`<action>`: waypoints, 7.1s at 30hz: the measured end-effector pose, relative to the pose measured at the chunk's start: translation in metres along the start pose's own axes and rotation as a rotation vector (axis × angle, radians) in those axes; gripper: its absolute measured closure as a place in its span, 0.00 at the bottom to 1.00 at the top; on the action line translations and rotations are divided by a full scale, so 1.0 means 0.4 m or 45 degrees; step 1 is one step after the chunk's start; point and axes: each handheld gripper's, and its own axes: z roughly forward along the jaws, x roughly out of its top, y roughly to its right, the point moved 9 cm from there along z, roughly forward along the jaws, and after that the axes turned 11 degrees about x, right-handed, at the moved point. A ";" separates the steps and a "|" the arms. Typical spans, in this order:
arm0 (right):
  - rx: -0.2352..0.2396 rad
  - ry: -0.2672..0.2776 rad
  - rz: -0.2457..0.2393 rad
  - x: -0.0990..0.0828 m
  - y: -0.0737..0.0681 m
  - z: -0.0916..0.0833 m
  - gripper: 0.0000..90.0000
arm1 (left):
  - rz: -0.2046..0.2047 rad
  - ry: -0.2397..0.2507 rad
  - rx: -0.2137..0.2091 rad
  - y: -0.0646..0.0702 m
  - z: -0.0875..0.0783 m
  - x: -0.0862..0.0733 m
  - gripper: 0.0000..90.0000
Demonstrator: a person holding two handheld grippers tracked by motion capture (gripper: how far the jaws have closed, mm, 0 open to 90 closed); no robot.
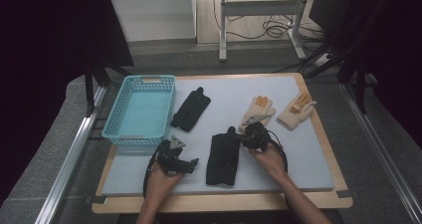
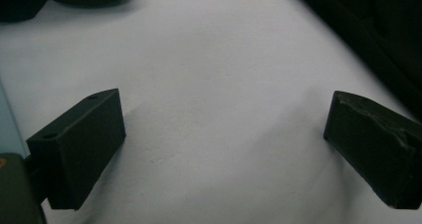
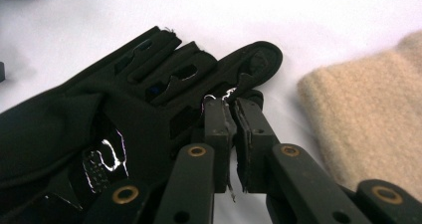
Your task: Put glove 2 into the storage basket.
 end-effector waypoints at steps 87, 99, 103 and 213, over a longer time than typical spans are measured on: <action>-0.065 -0.022 -0.061 0.262 0.018 0.288 0.54 | -0.001 0.000 -0.002 0.000 0.000 0.000 0.04; -0.098 -0.024 -0.102 0.270 0.005 0.272 0.96 | -0.001 -0.001 -0.003 0.000 0.000 0.000 0.04; -0.041 0.031 -0.108 0.287 -0.009 0.229 0.96 | 0.004 -0.004 -0.002 -0.001 0.000 -0.001 0.04; 0.147 0.084 -0.094 0.141 -0.224 -0.110 0.96 | -0.018 0.007 -0.003 0.002 0.001 0.002 0.04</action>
